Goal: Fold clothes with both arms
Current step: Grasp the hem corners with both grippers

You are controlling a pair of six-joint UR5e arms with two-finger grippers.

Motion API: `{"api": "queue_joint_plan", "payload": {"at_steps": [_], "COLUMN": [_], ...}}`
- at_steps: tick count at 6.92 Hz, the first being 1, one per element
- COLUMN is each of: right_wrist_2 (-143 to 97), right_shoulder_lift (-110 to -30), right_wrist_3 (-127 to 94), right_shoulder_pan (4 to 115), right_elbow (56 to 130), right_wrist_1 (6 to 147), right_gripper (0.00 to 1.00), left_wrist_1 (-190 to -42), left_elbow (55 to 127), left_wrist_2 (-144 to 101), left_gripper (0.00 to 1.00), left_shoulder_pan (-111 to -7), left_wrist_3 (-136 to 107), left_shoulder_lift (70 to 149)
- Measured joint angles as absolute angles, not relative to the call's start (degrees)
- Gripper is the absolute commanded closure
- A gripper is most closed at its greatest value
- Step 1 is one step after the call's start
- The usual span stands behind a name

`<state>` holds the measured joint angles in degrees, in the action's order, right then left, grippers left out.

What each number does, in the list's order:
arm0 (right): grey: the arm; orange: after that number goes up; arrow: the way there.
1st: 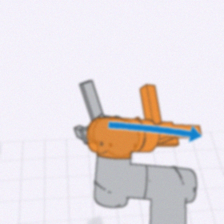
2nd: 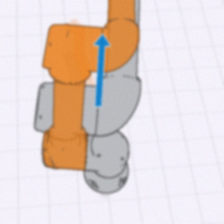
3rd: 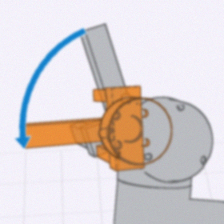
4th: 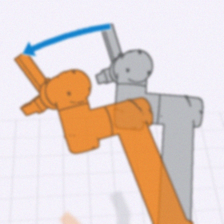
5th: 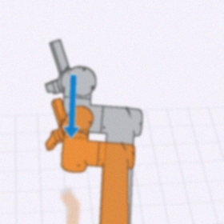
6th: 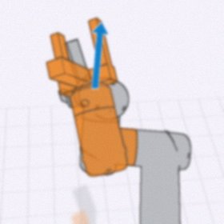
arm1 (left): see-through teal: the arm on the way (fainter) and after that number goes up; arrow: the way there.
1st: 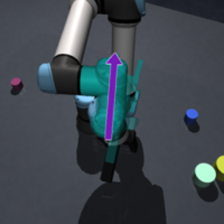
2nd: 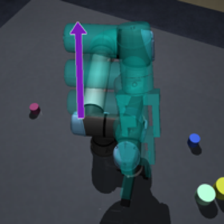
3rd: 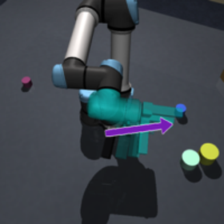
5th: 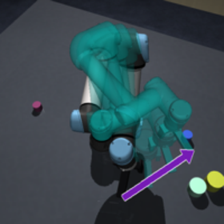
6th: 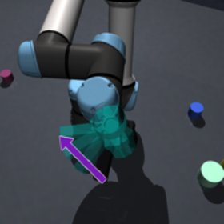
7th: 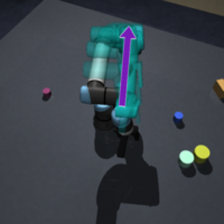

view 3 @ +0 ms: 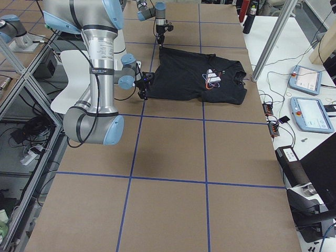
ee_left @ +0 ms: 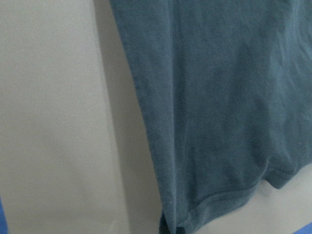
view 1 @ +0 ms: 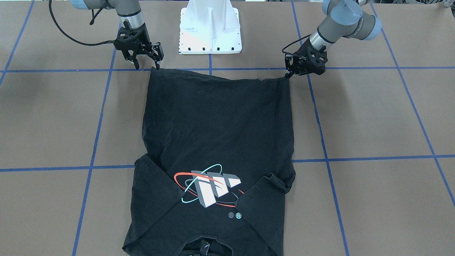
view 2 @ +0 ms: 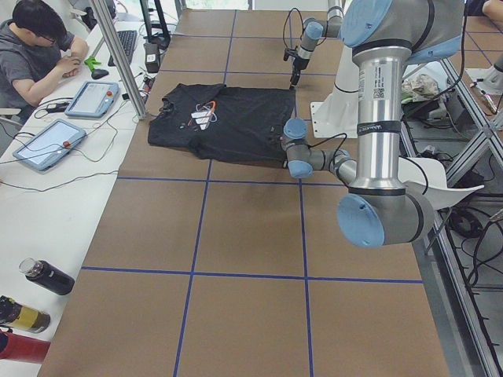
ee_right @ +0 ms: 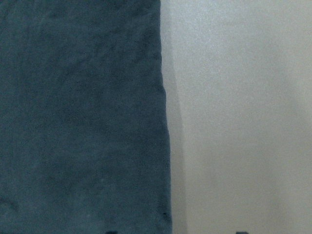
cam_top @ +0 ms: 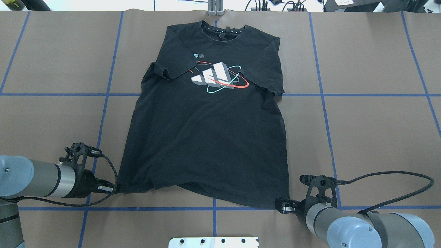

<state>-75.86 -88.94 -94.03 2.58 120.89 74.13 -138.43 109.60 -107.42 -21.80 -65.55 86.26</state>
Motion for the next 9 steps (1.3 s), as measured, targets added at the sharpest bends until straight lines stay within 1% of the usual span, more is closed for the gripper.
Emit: {"api": "queue_joint_plan", "payload": {"at_steps": [1,2,9], "right_wrist_2": [-75.46,-75.31,-75.30], "right_shoulder_lift": [-88.68,-88.45,-87.65], "right_wrist_3": [-94.16,-94.20,-94.15], "right_shoulder_pan": [2.23,2.02,0.77], "right_elbow": [120.57,120.46,119.87], "right_wrist_1": [74.10,74.10,74.17], "right_gripper": [0.59,0.63,0.63], "left_wrist_1": [-138.43,-138.43,-138.43], "left_elbow": [109.60,109.60,109.69], "left_wrist_2": [-107.46,-107.46,-107.40], "left_gripper": [1.00,1.00,1.00], "left_shoulder_pan": [-21.80,-21.80,-21.80], "left_wrist_3": [-65.56,-65.57,-65.63], "left_shoulder_lift": [86.23,86.23,86.22]}}
